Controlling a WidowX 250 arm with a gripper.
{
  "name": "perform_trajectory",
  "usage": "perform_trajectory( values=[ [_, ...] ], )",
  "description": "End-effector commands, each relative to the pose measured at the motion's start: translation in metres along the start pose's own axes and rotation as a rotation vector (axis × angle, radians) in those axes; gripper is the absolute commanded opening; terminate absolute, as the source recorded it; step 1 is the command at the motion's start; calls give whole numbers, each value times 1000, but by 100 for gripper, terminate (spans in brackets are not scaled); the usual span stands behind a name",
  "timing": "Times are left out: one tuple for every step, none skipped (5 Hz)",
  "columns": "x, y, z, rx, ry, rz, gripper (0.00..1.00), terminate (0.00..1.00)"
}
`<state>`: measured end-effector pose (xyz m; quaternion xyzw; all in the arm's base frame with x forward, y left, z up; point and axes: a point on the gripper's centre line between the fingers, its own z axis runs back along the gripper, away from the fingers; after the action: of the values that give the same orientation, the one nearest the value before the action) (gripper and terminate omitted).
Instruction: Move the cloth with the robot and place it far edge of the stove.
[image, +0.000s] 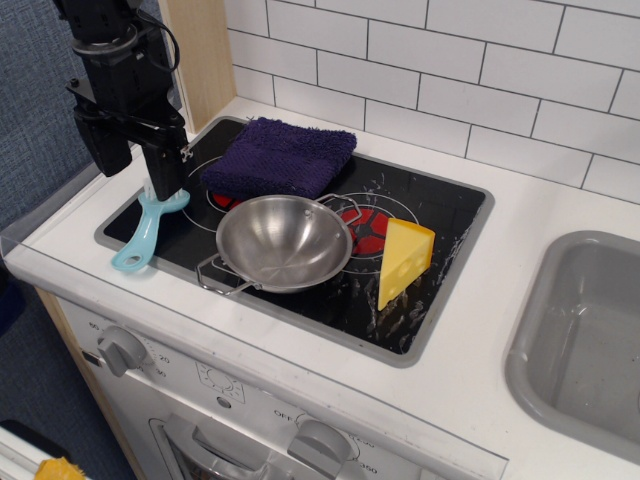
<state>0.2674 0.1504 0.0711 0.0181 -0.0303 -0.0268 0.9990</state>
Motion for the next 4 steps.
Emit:
perform_trajectory(
  values=[
    [0, 0, 0, 0, 0, 0, 100, 0],
    [34, -12, 10, 14, -52, -28, 100, 0],
    [71, -19, 14, -1, -99, -16, 100, 0],
    [102, -26, 10, 1, -115, 6, 100, 0]
  ],
)
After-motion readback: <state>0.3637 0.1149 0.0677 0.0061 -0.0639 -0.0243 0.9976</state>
